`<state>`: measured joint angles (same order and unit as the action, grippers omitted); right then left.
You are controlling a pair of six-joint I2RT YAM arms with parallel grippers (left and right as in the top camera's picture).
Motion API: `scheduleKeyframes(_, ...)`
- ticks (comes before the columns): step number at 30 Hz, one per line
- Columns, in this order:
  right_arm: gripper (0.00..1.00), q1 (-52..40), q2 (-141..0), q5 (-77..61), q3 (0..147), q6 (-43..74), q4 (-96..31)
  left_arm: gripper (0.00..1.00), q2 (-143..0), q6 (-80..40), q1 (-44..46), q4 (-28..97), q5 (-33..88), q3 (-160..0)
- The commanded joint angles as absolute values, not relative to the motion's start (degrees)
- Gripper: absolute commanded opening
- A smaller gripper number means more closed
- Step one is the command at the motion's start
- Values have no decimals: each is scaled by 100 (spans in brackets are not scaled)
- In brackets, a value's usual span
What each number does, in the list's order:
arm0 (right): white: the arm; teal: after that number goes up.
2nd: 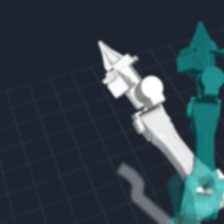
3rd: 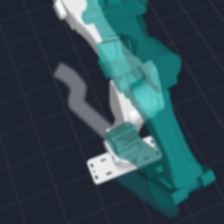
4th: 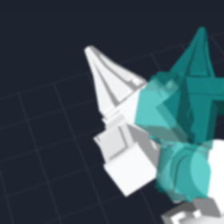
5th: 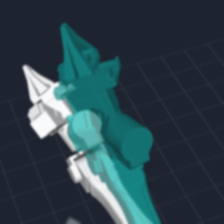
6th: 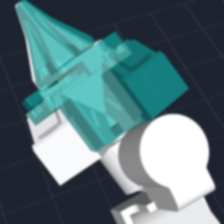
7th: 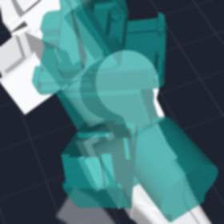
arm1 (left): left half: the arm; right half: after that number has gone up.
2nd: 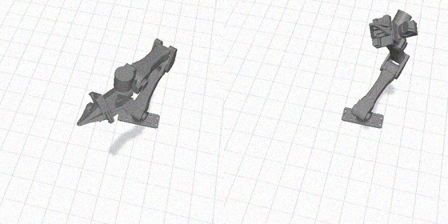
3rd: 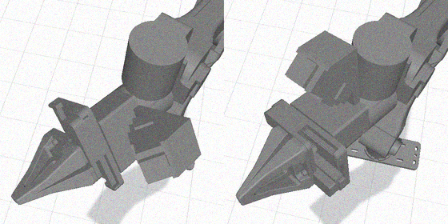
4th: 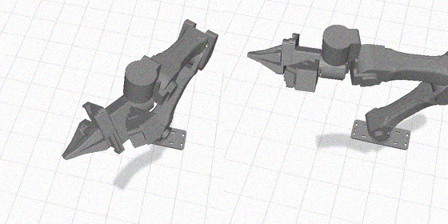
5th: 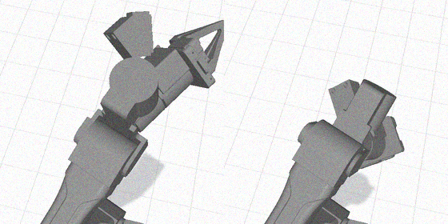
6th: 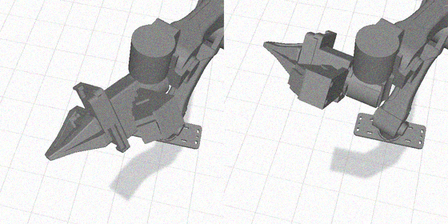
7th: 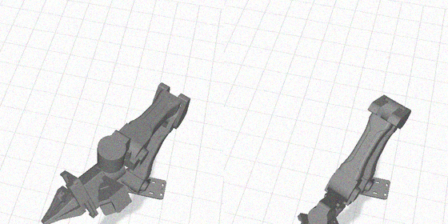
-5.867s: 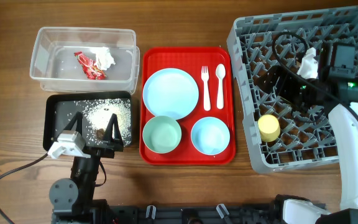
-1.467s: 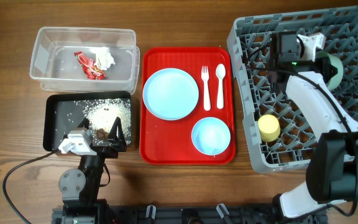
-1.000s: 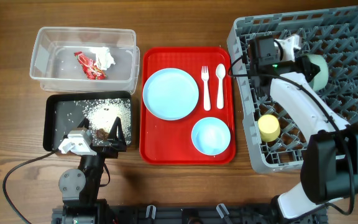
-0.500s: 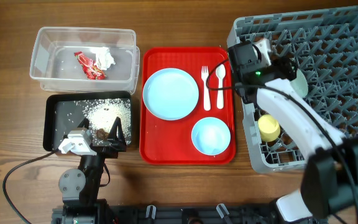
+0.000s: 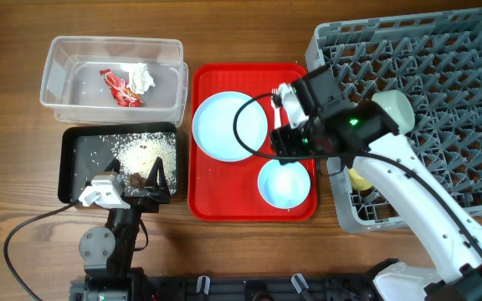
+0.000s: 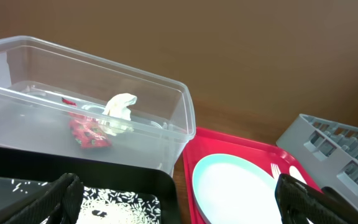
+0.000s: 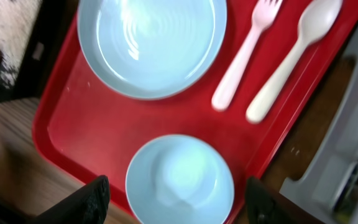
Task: Sort waste into correct bins and load items into the dishwasher rack
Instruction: 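Reach the right gripper to the blue bowl on the red tray, then carry the blue bowl with the right gripper into the rack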
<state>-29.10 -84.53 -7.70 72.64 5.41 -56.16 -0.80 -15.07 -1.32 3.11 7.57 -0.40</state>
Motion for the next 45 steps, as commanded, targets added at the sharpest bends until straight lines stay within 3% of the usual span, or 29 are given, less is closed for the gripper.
scheduleKeyframes(1, 75, -2902, -8541, -622, 6748, 399, -5627, 100, -38, -1387, -178, 366, 744, -32)
scheduleKeyframes(4, 75, -2902, -8608, -554, 6326, 344, -5457, 100, -38, -1387, -178, 366, 744, -32)
scheduleKeyframes(6, 65, -2902, -8705, -353, 6058, 615, -5234, 100, -38, -1387, -178, 366, 744, -32)
scheduleKeyframes(10, 63, -2902, -9043, 64, 5551, 1092, -4681, 100, -38, -1387, -178, 366, 744, -32)
scheduleKeyframes(13, 53, -2902, -9426, 64, 5400, 1100, -4431, 100, -38, -1387, -178, 366, 744, -32)
scheduleKeyframes(16, 20, -2902, -9708, 62, 5400, 1219, -4318, 100, -38, -1387, -178, 366, 742, -32)
scheduleKeyframes(18, 5, -2902, -9651, 64, 5415, 1221, -4366, 100, -38, -1387, -178, 366, 744, -32)
scheduleKeyframes(29, 4, -2902, -7363, 93, 5754, 1247, -4438, 100, -38, -1387, -178, 366, 744, -32)
scheduleKeyframes(32, 4, -2792, -6547, 1411, 5826, 1584, -4510, 100, -38, -1387, -178, 366, 744, -32)
scheduleKeyframes(37, 5, -1959, -5614, 5334, 5850, 2729, -4462, 100, -38, -1387, -178, 366, 744, -32)
scheduleKeyframes(41, 4, -1039, -5857, 6246, 5850, 3089, -3964, 100, -38, -1387, -178, 366, 744, -32)
scheduleKeyframes(45, 4, -204, -6722, 6370, 5850, 1859, -2655, 100, -38, -1387, -178, 366, 744, -32)
